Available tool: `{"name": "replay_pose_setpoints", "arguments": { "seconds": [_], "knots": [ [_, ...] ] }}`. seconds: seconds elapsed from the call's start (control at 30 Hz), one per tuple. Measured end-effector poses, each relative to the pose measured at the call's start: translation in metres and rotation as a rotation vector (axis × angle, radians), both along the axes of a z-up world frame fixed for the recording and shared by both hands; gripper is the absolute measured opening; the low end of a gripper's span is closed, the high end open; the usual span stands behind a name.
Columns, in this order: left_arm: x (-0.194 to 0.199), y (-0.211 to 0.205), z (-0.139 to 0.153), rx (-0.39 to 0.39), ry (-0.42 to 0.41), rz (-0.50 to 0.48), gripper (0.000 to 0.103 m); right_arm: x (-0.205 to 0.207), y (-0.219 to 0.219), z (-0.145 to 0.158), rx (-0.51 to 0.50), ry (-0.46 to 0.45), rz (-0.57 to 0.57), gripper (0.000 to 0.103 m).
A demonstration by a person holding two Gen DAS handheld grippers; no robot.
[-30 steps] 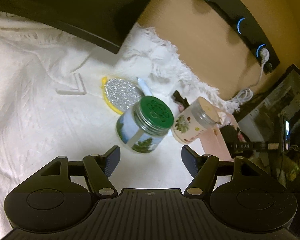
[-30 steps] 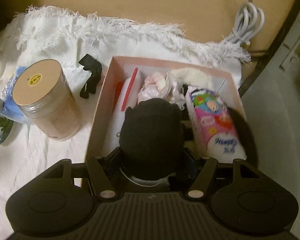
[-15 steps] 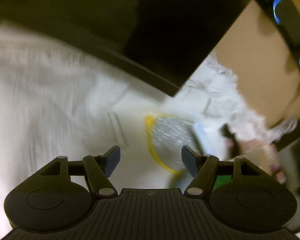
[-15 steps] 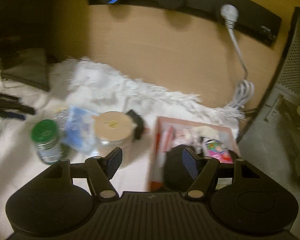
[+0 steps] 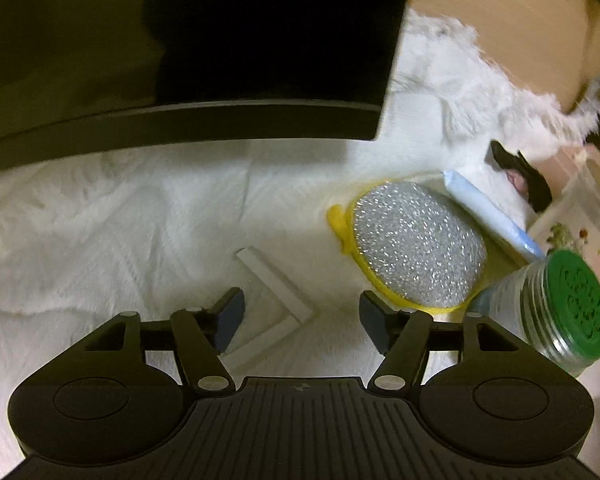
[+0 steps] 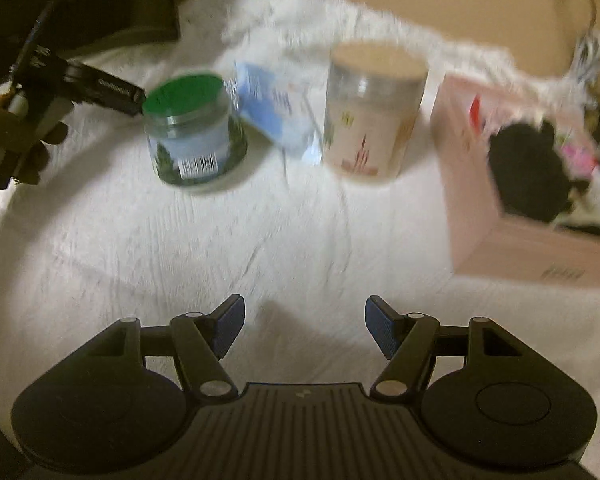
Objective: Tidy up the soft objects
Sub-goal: 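Withdraw both tools from the box back over the cloth, then grasp the blue wet-wipes pack with the right tool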
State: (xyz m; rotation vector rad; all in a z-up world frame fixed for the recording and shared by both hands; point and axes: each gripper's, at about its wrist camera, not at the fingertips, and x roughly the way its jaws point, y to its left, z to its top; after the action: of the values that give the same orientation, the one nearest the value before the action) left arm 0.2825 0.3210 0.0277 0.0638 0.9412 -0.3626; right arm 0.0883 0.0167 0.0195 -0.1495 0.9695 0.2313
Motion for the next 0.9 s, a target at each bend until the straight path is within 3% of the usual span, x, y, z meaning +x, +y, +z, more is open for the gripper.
{"name": "replay_pose_setpoints", "arguments": {
  "seconds": [0.07,0.2,0.4,0.5,0.63,0.73,0.8,0.83,0.9],
  "knots": [
    [-0.004,-0.007,-0.002,0.033,-0.020,-0.024,0.073,0.001,0.001,-0.012,0.012,0.031,-0.028,0.071],
    [-0.012,-0.012,-0.006,0.066,-0.064,-0.051,0.074,-0.001,0.005,-0.016,0.012,0.007,-0.040,0.081],
    [-0.006,0.014,-0.001,-0.083,-0.019,-0.001,0.073,-0.004,0.012,-0.025,0.013,0.013,-0.015,0.103],
    [-0.006,0.020,-0.002,-0.113,-0.018,-0.013,0.073,-0.003,0.016,-0.028,0.003,0.015,-0.036,0.103],
    [-0.013,0.014,-0.002,-0.056,-0.056,-0.063,0.071,0.003,0.017,-0.028,-0.003,0.046,-0.038,0.103],
    [-0.018,0.011,-0.004,-0.015,-0.094,-0.064,0.053,0.004,0.017,-0.029,-0.011,0.047,-0.010,0.103],
    [-0.020,0.016,-0.004,0.006,-0.120,-0.041,0.029,0.003,0.016,-0.028,-0.009,0.051,0.014,0.102],
    [-0.019,0.020,-0.004,0.005,-0.122,-0.025,0.029,0.005,0.015,-0.027,-0.008,0.058,0.022,0.101],
    [-0.019,0.028,-0.002,-0.040,-0.099,-0.025,0.026,0.007,0.011,-0.020,0.002,0.067,0.022,0.088]
  ]
}}
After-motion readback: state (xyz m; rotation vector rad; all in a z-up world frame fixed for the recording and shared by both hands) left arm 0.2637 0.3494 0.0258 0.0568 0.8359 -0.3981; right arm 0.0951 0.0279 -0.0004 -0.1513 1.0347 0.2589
